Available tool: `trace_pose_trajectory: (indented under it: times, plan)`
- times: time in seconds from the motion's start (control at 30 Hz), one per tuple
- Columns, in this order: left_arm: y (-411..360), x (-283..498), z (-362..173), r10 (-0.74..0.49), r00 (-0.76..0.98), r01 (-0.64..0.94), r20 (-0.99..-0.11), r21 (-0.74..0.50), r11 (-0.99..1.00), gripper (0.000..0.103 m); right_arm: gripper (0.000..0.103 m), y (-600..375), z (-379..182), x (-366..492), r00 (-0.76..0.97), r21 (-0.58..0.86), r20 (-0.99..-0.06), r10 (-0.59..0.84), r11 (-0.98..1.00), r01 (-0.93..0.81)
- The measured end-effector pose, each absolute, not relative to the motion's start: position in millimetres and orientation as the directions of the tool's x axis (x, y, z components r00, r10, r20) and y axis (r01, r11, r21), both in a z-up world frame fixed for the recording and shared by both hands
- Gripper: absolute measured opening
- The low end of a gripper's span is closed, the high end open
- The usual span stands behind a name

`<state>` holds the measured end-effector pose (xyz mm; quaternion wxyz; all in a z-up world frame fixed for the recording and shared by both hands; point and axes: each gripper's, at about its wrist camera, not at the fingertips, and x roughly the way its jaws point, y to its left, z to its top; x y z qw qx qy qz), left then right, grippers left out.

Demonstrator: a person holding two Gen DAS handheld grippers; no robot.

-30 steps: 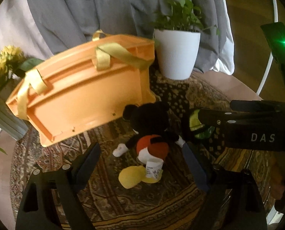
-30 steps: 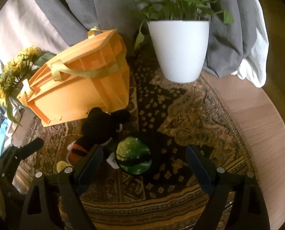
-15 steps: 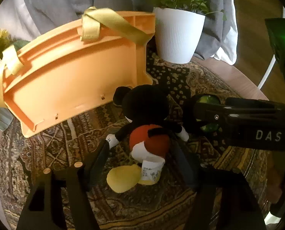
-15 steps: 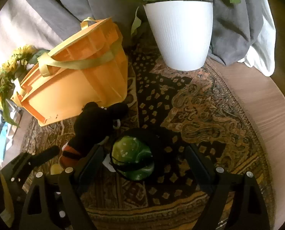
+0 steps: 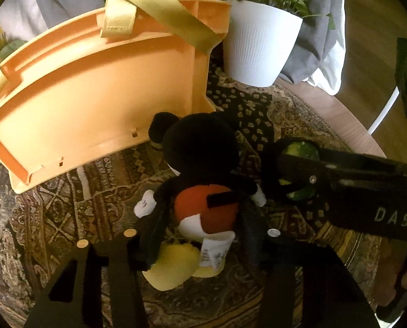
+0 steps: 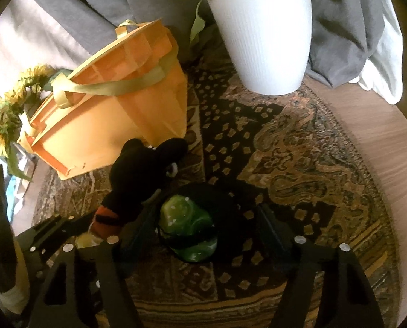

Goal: Organize soft objects
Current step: 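Grasp the Mickey plush with the left gripper while the right gripper grasps the green ball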

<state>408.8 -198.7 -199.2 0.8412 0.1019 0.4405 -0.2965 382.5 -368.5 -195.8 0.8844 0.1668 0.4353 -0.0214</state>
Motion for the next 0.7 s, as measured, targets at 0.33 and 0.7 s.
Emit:
trace_pose_trajectory:
  times: [0.33, 0.7]
  plan:
    - [-189, 401, -187, -0.410, 0.472, 0.572, -0.781, -0.084, 0.816, 0.041, 0.061, -361, -192, 380, 0.623, 0.250, -0.776, 0.095, 0.954, 0.166]
    - [-167, 387, -166, -0.400, 0.534, 0.530, -0.745, -0.074, 0.845, 0.040, 0.060, -345, -172, 368, 0.657, 0.207, -0.750, 0.072, 0.970, 0.129]
